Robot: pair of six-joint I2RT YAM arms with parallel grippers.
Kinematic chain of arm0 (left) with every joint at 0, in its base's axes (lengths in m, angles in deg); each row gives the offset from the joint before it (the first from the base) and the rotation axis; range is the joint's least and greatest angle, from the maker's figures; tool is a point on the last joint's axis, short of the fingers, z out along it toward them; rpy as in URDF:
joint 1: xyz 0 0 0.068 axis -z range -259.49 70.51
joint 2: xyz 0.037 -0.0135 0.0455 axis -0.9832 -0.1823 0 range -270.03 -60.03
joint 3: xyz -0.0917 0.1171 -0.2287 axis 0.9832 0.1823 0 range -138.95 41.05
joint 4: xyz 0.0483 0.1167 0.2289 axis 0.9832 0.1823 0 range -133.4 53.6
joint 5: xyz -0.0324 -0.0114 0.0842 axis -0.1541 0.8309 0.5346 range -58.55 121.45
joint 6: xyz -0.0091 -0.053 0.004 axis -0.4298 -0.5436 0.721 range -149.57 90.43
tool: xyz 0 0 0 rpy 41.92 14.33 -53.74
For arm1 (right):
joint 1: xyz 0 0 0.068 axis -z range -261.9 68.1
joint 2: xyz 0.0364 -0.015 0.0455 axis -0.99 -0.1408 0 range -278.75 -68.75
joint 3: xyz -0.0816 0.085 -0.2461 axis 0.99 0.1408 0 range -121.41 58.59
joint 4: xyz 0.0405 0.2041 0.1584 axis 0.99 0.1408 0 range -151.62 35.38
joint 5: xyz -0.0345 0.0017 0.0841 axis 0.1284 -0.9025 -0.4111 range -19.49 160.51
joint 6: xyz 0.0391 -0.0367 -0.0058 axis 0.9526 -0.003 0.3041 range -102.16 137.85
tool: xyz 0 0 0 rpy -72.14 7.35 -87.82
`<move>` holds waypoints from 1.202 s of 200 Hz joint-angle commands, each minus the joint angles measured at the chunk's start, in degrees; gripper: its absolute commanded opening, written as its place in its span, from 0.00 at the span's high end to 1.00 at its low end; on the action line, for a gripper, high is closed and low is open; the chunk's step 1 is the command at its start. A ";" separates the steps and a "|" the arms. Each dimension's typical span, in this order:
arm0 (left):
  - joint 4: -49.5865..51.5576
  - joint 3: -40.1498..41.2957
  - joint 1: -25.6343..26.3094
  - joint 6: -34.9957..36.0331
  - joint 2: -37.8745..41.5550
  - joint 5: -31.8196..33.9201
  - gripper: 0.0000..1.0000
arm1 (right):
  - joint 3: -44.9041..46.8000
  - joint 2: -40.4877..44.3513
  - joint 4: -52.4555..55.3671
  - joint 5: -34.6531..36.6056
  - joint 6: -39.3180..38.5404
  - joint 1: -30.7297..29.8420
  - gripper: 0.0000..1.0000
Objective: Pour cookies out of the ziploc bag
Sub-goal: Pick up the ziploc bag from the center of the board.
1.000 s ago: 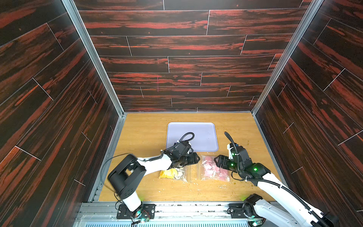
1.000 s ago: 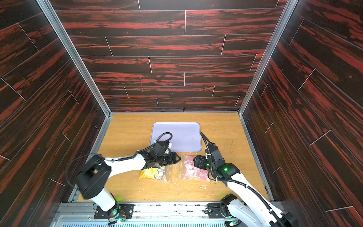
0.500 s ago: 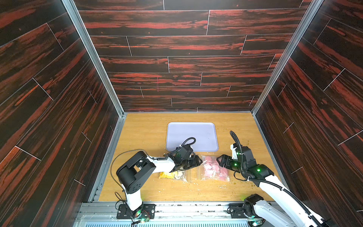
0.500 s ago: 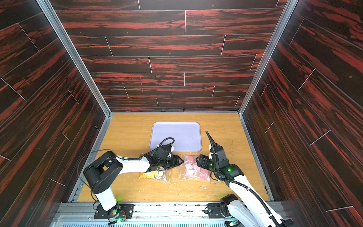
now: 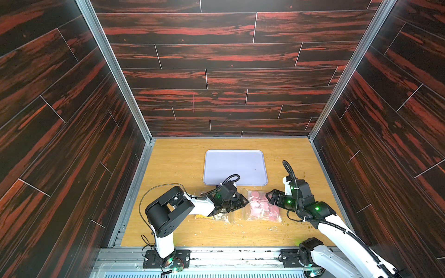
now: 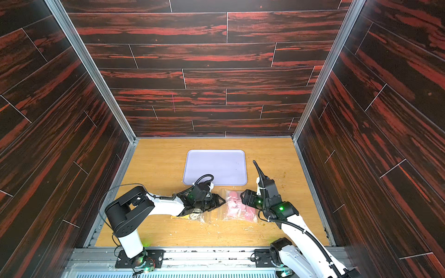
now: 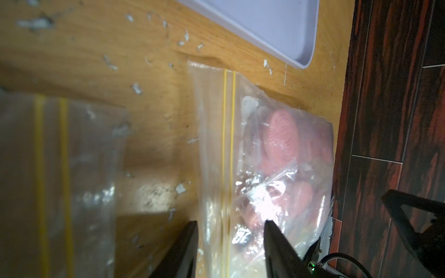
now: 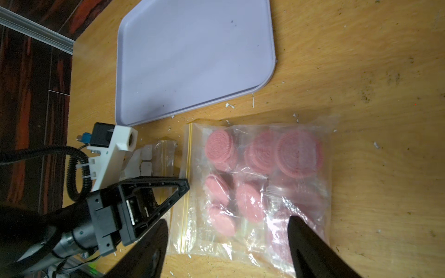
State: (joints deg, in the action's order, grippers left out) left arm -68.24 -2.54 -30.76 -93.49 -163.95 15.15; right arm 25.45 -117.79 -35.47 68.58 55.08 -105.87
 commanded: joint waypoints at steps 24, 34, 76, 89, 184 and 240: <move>-0.58 1.24 0.48 -0.96 1.51 1.75 0.68 | 0.63 0.00 0.13 -1.05 -0.30 0.42 0.19; -0.48 1.10 0.42 -0.86 1.70 1.88 0.72 | 0.68 0.04 0.13 -1.01 -0.25 0.41 0.19; -0.23 0.44 0.57 -0.77 2.01 1.63 0.88 | 0.54 0.93 0.65 -1.04 -0.88 0.55 0.19; 0.29 0.15 0.58 -0.48 2.53 1.80 0.89 | 0.76 1.26 0.53 -1.42 -1.32 0.59 0.18; 19.21 -7.85 0.58 5.92 14.58 4.39 1.00 | 1.94 3.61 -0.48 -1.91 -2.19 1.01 0.01; 34.80 -17.78 0.58 8.11 21.68 6.74 1.00 | 2.17 0.41 -2.25 -3.26 -0.30 1.07 0.02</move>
State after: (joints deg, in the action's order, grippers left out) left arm -42.20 -16.25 -30.28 -86.67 -146.35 19.35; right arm 27.28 -115.58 -36.78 66.19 53.74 -105.02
